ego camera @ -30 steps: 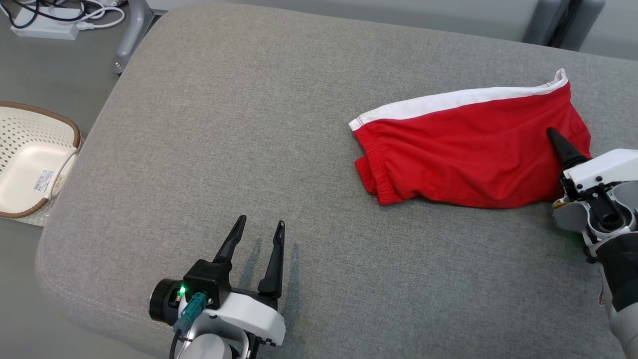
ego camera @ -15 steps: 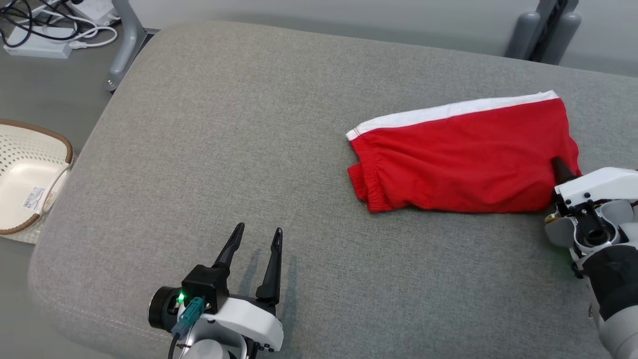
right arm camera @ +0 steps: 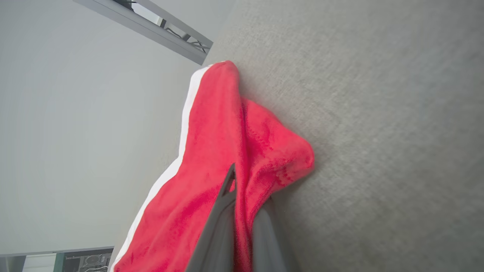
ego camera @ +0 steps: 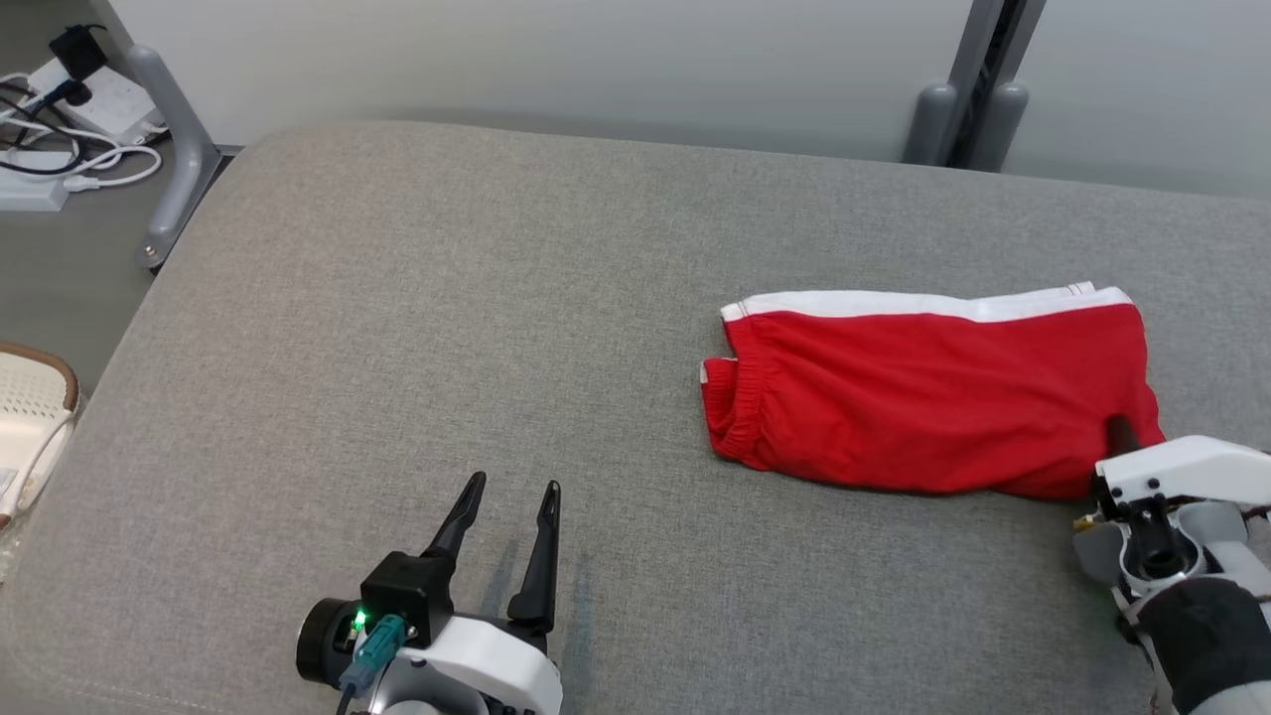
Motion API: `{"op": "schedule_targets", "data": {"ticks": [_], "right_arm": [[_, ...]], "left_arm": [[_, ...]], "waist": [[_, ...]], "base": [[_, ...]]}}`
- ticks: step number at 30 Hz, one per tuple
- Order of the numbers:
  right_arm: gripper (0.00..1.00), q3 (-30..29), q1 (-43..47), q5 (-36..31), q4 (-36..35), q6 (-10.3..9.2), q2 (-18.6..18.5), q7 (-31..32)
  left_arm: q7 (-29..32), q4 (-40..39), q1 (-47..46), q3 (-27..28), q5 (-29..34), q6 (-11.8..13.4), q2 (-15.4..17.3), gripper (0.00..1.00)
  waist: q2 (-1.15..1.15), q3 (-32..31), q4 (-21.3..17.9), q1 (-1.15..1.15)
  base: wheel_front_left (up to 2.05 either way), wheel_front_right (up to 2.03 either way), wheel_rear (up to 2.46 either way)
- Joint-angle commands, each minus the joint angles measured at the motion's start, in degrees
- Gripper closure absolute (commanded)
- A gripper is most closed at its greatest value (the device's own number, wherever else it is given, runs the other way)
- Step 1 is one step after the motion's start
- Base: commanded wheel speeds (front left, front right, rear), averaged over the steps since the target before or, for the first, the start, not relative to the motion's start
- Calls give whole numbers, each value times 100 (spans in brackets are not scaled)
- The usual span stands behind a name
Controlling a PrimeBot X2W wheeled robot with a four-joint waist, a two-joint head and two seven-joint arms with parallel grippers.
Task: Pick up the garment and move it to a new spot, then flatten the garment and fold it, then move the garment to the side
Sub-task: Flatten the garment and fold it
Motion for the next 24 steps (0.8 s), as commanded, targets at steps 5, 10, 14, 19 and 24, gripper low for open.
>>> {"op": "schedule_targets", "data": {"ticks": [5, 10, 14, 19, 24], "right_arm": [[100, -208, 469, 91, 46, -3, 37, -165], [100, -250, 793, -72, 56, -3, 95, -288], [100, -266, 675, -191, 40, -2, 91, -410], [100, -128, 420, -422, 26, -1, 163, -539], [100, 135, 252, -702, -126, -1, 282, -648]], "left_arm": [[-23, 20, 84, 14, -80, 15, 24, 0], [-23, 31, 159, 74, -72, 20, 25, 0], [-24, 47, 185, 91, -7, -22, 25, 0], [-24, 50, 158, 110, 9, -50, 24, 0], [-23, 70, 237, 163, 54, -67, 25, 0]], "waist": [[0, -193, -130, 0], [0, -330, -254, 0], [0, -381, -302, 0], [0, -438, -275, 0], [0, -511, -179, 0]], "base": [[0, 0, 0], [0, 0, 0], [0, 0, 0], [0, 0, 0], [0, 0, 0]]}}
